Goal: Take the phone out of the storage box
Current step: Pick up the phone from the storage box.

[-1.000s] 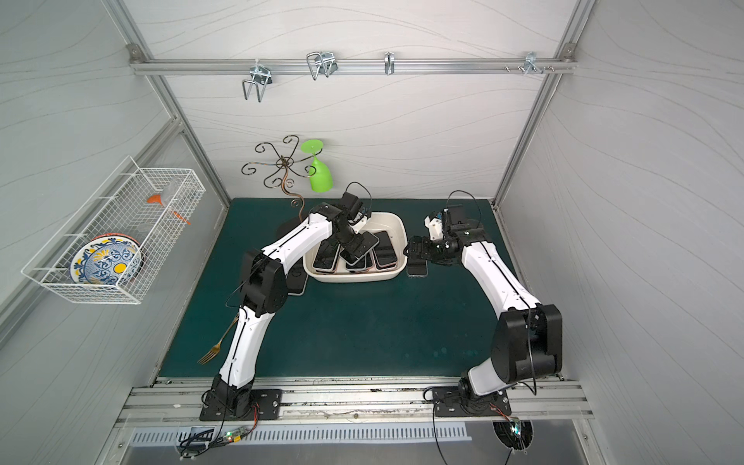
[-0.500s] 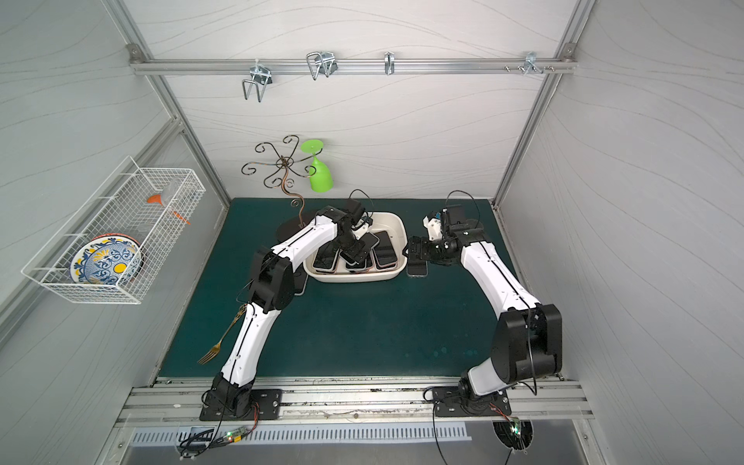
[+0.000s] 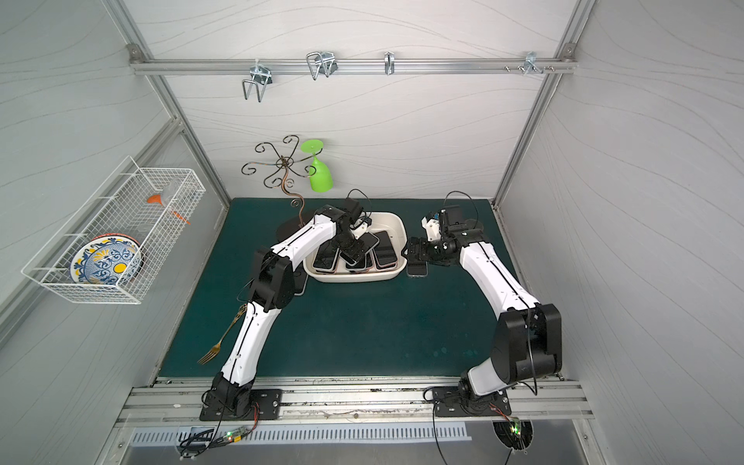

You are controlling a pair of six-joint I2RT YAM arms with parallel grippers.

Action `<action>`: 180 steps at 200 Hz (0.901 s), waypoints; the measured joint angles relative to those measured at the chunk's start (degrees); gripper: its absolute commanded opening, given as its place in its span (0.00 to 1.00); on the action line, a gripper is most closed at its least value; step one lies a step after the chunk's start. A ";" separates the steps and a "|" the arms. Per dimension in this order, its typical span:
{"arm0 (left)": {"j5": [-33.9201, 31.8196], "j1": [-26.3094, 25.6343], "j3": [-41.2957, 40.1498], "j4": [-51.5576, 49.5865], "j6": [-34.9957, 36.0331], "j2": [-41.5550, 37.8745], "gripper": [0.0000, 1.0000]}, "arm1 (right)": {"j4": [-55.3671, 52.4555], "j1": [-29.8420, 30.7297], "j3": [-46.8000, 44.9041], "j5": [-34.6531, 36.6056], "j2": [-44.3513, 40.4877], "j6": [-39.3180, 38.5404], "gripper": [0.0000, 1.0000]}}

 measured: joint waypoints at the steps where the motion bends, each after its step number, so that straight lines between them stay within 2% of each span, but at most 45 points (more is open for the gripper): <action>1: 0.04 0.00 0.00 -0.02 -0.09 0.00 0.76 | 0.00 0.02 0.00 0.00 0.00 0.00 0.99; 59: 0.07 0.17 -3.32 2.03 -1.51 -1.92 0.55 | 0.83 1.77 -0.13 -0.11 0.00 0.63 0.99; 83: 0.42 0.24 -6.08 2.75 -2.89 -3.76 0.50 | 1.51 2.71 -0.22 -0.13 0.02 1.11 0.99; 141: 2.51 0.81 -9.86 3.21 -5.33 -11.02 0.47 | 4.20 4.24 0.17 -3.26 1.64 3.72 0.99; 180: 3.63 0.83 -10.71 3.58 -6.60 -15.56 0.45 | 8.70 6.21 2.60 -6.25 6.49 9.25 0.99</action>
